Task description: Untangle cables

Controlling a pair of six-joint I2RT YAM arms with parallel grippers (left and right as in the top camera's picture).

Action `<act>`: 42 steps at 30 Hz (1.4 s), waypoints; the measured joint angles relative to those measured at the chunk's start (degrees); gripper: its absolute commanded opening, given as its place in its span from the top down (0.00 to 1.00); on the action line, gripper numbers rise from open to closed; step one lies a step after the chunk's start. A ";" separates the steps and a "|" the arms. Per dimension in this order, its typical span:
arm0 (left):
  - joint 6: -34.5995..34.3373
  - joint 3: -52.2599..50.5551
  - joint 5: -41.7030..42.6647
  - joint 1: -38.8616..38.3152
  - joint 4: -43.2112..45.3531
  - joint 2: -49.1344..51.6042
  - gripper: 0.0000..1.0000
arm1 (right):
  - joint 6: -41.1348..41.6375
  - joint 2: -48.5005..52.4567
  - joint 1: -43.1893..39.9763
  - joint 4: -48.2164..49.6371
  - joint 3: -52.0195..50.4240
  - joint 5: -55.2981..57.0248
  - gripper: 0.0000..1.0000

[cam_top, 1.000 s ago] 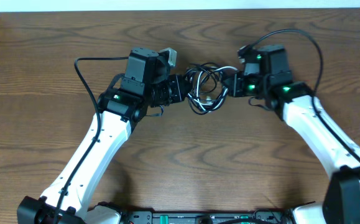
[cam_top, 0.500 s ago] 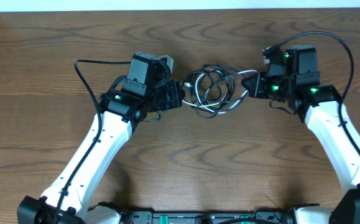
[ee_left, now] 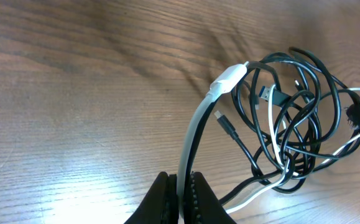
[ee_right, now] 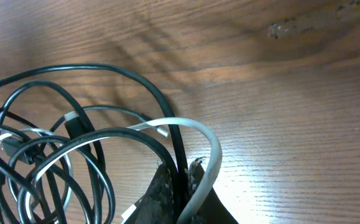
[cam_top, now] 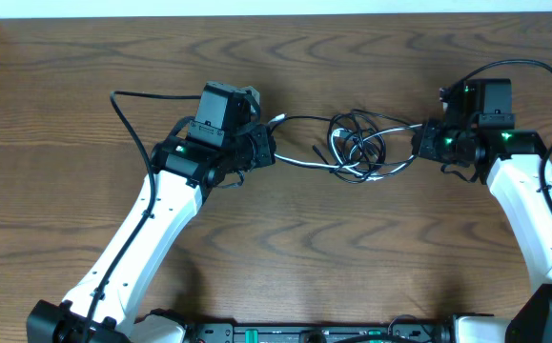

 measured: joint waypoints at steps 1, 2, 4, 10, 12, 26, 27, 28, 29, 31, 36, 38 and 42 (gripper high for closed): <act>0.48 0.00 -0.11 0.00 0.00 0.00 0.92 | -0.24 0.00 0.11 0.00 0.00 0.02 0.99; 0.85 0.00 -0.20 0.00 -0.02 0.00 0.92 | -0.44 0.00 0.28 0.00 0.00 0.13 0.99; 1.42 0.00 -0.96 0.00 -0.26 0.00 0.92 | -0.81 0.00 0.66 -0.02 0.00 0.24 0.99; 2.91 0.00 -6.93 0.39 -2.91 0.00 0.92 | -1.36 0.00 0.79 -1.73 0.00 3.96 0.99; 4.17 0.00 -9.42 0.96 -3.91 0.00 0.92 | -1.29 0.00 0.76 -2.78 0.00 6.16 0.99; 7.61 0.00 -18.82 6.97 -7.50 0.00 0.92 | -0.98 0.00 0.24 -4.09 0.00 11.74 0.99; 8.09 0.00 -19.02 6.97 -7.58 0.00 0.92 | -0.98 0.00 0.24 -4.04 0.00 11.63 0.99; 8.52 0.00 -19.23 6.97 -7.72 0.00 0.92 | -0.98 0.00 0.24 -4.04 0.00 11.58 0.99; 8.94 0.00 -19.50 6.97 -7.91 0.00 0.92 | -0.98 0.00 0.24 -4.04 0.00 11.56 0.99; 9.51 0.00 -20.68 6.97 -8.52 0.00 0.92 | -0.98 0.00 0.20 -4.07 0.00 11.65 0.99; 9.90 0.00 -23.34 6.97 -9.18 0.00 0.92 | -0.15 0.00 -0.70 -4.00 0.00 11.32 0.99; 9.90 0.00 -23.41 6.97 -9.14 0.00 0.92 | 0.07 0.02 -1.09 -3.54 0.00 9.88 0.99; 9.90 0.00 -19.98 7.61 -8.44 0.00 0.92 | -0.26 0.02 -1.20 -0.90 0.00 5.09 0.99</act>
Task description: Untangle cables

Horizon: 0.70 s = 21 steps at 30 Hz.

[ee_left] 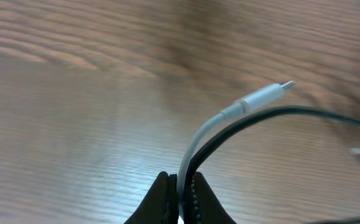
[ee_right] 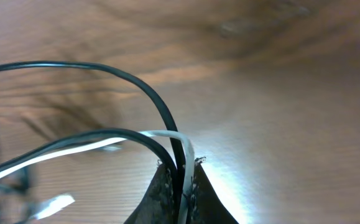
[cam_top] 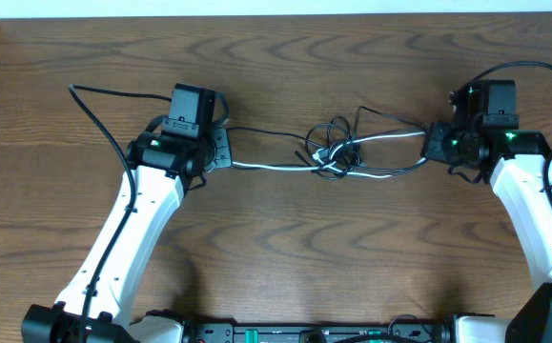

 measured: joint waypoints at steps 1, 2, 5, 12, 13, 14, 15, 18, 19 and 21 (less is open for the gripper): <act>0.00 0.00 1.79 0.22 0.37 0.00 0.92 | -0.17 0.00 0.11 0.79 0.00 -1.73 0.99; 0.00 0.00 3.50 0.37 0.85 0.00 0.92 | -0.44 0.00 0.42 1.49 0.00 -3.28 0.99; 0.15 0.00 9.68 0.44 2.16 0.00 0.92 | -1.11 0.35 2.27 2.93 0.00 -6.91 0.89; 2.64 0.00 20.72 -0.61 3.30 0.00 0.63 | -3.15 4.39 8.68 3.72 0.00 -11.08 0.01; 2.80 0.00 21.44 -1.01 3.34 0.00 0.56 | -3.58 4.72 8.87 3.72 0.00 -11.28 0.01; 3.13 0.00 21.94 -1.53 3.41 0.00 0.48 | -3.56 4.87 8.87 3.74 0.00 -11.37 0.01; 3.23 0.00 22.36 -2.01 3.50 0.00 0.41 | -3.56 4.90 8.70 3.76 0.00 -11.37 0.01; 3.17 0.00 23.30 -3.54 4.44 0.00 0.24 | -3.50 4.90 7.30 3.93 0.00 -11.54 0.01; 3.19 0.00 23.43 -4.07 4.85 0.00 0.22 | -3.48 4.90 6.58 3.87 0.00 -11.54 0.01; 2.97 0.00 23.61 -4.96 5.70 0.00 0.20 | -3.48 4.90 5.03 3.72 0.00 -11.54 0.01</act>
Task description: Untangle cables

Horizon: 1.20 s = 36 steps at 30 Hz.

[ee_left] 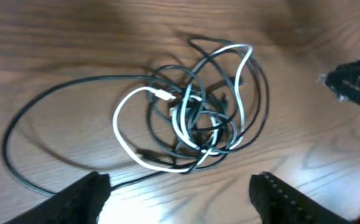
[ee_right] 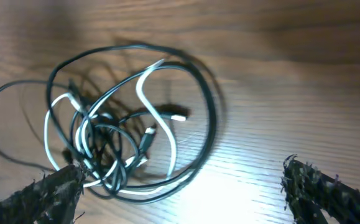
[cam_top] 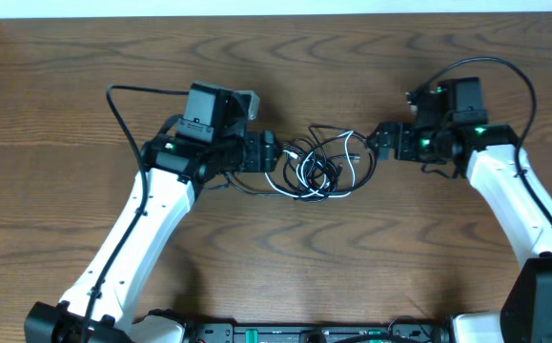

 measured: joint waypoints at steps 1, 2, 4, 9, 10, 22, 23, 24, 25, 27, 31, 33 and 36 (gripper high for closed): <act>-0.04 0.00 0.15 -0.59 0.68 0.07 0.20 | 0.00 0.00 -0.66 -0.11 0.00 0.02 0.01; -0.02 0.00 0.20 -1.20 1.62 0.35 0.20 | -0.02 0.00 -1.33 -0.26 0.00 0.02 0.01; 0.00 0.04 0.44 -2.49 3.08 1.60 0.20 | -0.02 0.00 -2.89 -0.76 0.00 0.02 0.01; 0.00 0.04 0.83 -4.76 4.31 8.50 0.24 | -0.26 0.00 -4.13 -1.75 0.00 0.04 0.01; 0.02 0.04 0.85 -4.81 4.79 9.88 0.25 | -0.48 0.00 -4.11 -1.95 0.00 0.02 0.01; 0.02 0.04 4.07 -5.27 13.97 22.51 0.39 | -1.55 0.00 -4.11 -2.19 0.00 0.07 0.01; 0.02 0.04 4.26 -5.55 14.23 23.37 0.39 | -1.73 0.00 -4.11 -2.19 0.00 0.07 0.01; -0.02 0.04 4.42 -5.84 14.58 24.17 0.39 | -1.77 0.00 -4.11 -2.19 0.00 0.07 0.01; 0.00 0.04 4.48 -6.10 14.86 24.74 0.39 | -1.81 0.00 -4.11 -2.21 0.00 0.07 0.01; -0.02 0.04 4.85 -6.95 15.50 26.08 0.39 | -1.97 0.00 -4.11 -2.16 0.00 0.07 0.01; -0.04 0.04 5.29 -8.72 16.61 27.63 0.44 | -2.16 0.00 -4.11 -2.19 0.00 0.07 0.01; -0.13 0.04 5.18 -9.44 17.53 28.30 0.46 | -2.16 0.00 -4.11 -2.21 0.00 0.07 0.02; -1.01 0.04 3.87 -10.19 18.86 29.31 0.57 | -2.21 0.00 -4.11 -2.19 0.00 0.07 0.04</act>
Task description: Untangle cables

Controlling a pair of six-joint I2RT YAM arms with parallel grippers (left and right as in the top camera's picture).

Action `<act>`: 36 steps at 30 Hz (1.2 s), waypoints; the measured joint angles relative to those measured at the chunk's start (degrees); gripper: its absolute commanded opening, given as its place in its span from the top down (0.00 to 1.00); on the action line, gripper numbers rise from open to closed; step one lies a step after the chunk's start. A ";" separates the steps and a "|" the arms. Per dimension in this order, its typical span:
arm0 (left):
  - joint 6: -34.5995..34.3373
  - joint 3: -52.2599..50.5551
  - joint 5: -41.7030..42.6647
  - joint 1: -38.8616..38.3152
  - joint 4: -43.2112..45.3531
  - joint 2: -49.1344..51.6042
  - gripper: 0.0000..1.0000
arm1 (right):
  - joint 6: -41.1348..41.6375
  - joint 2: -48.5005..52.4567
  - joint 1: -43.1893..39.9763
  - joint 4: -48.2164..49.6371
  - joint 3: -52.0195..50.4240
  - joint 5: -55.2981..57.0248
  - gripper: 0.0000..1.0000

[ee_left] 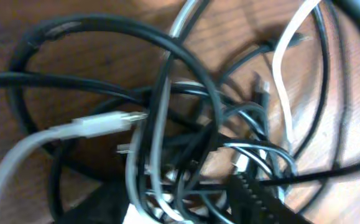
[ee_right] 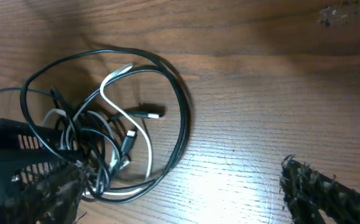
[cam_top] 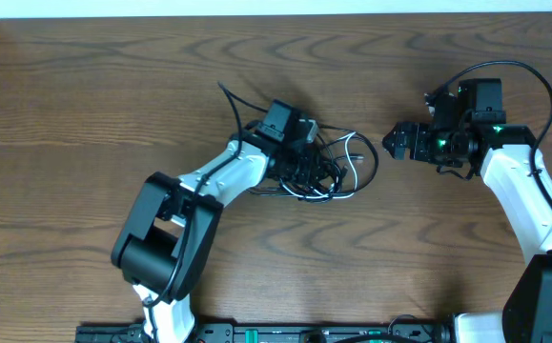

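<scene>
A tangle of black and white cables (cam_top: 340, 164) lies heaped at mid-table. My left gripper (cam_top: 304, 171) is pushed into its left side. Up close, its fingers stand apart, open, with several black and white strands (ee_left: 186, 124) running between them; a white connector (ee_left: 99, 124) points right. My right gripper (cam_top: 397, 143) hangs open to the right of the heap, touching nothing. From that wrist the tangle (ee_right: 114, 149) is at the upper left, with the left gripper's dark body (ee_right: 12, 155) against it.
Brown wooden table (cam_top: 276, 267) all round. Its far edge (cam_top: 276, 14) runs along the top. The arms' own black leads loop over the left wrist (cam_top: 233, 100) and the right wrist (cam_top: 533, 76).
My left gripper was open just left of the heap; now it is in the heap with strands between its fingers. The right gripper has drawn slightly back to the right, still open.
Both grippers were shut on strands at opposite sides of a loose tangle. Then they stood far apart with the cables stretched and a tight knot between. Then both were open near a slack heap, cables let go. Now the left is in the heap.
</scene>
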 measured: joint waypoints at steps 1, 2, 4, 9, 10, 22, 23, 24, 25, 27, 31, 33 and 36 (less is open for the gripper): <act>-0.76 0.00 -0.57 0.00 0.33 0.07 0.60 | 0.00 0.00 0.00 -0.02 0.00 0.00 0.05; -1.38 0.02 -0.92 -0.02 0.63 0.20 0.62 | 0.00 0.00 0.02 0.00 0.00 -0.02 0.05; -2.67 0.13 -1.84 0.04 0.72 0.42 0.69 | 0.00 0.00 0.20 -0.02 0.00 -0.04 0.06; -6.21 0.24 -4.72 0.02 1.07 0.81 0.92 | 0.00 0.00 1.99 0.28 0.00 -0.15 0.09; -6.36 0.26 -4.85 0.02 1.11 0.81 0.92 | 0.00 0.00 2.45 0.46 0.00 -0.28 0.11; -7.19 0.39 -7.02 0.04 -3.21 -10.10 0.93 | 0.04 0.00 8.50 10.01 0.00 -10.32 0.17; -7.19 0.39 -7.19 0.04 -3.39 -12.85 0.93 | 0.07 0.00 9.09 10.51 0.00 -10.62 0.17; -7.17 0.39 -7.34 0.04 -3.54 -15.56 0.93 | 0.07 0.00 9.94 11.17 0.00 -11.02 0.17; -7.17 0.42 -7.43 0.04 -3.91 -18.62 0.92 | 0.07 0.00 10.64 11.74 0.00 -11.28 0.18; -7.19 0.44 -7.43 0.02 -4.70 -22.88 0.92 | 0.11 0.00 12.00 12.68 0.00 -11.72 0.18; -7.17 0.44 -7.43 0.02 -6.99 -26.38 0.93 | 1.25 0.00 14.12 14.49 0.00 -12.55 0.22; -7.19 0.44 -7.50 0.04 -8.48 -26.14 0.93 | 1.95 0.00 14.21 15.15 0.00 -13.03 0.24; -7.19 0.42 -7.63 0.04 -8.66 -25.83 0.93 | 2.84 0.00 14.16 15.21 0.00 -13.14 0.29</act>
